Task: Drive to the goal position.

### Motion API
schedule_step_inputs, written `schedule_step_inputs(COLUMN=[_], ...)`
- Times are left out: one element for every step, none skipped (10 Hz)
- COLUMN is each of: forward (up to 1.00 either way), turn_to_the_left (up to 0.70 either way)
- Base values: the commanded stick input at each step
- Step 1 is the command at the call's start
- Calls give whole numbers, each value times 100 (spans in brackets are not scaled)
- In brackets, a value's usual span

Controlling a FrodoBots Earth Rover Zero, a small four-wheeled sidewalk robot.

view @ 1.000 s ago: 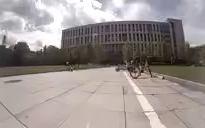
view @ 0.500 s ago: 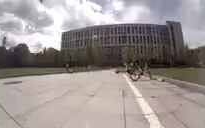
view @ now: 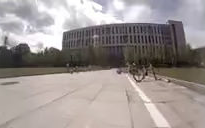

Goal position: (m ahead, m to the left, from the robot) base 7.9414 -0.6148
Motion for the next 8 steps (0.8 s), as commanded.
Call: schedule_step_inputs(forward=[70, 70, 70, 70, 70, 70, 70, 70], turn_to_the_left=[0, 0, 0, 0, 0, 0, 0, 0])
